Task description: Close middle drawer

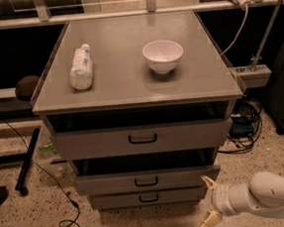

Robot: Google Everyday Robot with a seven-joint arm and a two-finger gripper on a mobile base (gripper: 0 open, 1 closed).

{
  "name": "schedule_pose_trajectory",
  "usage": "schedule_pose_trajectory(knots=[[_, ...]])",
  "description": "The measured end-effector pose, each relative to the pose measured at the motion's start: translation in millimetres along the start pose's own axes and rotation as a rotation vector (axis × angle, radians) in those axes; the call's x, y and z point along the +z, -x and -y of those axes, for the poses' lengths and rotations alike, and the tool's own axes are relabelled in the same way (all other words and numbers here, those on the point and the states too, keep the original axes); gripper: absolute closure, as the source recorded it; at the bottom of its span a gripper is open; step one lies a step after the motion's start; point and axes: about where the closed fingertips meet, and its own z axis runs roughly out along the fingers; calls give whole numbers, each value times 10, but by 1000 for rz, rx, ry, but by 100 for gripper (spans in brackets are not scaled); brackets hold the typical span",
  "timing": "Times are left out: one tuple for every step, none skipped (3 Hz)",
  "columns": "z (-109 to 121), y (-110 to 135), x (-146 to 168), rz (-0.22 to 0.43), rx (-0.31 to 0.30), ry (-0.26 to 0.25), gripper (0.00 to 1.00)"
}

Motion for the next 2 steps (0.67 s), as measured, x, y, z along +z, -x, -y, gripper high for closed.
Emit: schedule_pose_trajectory(knots=[[34,-38,8,7,26,-13,0],[238,-126,99,29,65,-36,0]])
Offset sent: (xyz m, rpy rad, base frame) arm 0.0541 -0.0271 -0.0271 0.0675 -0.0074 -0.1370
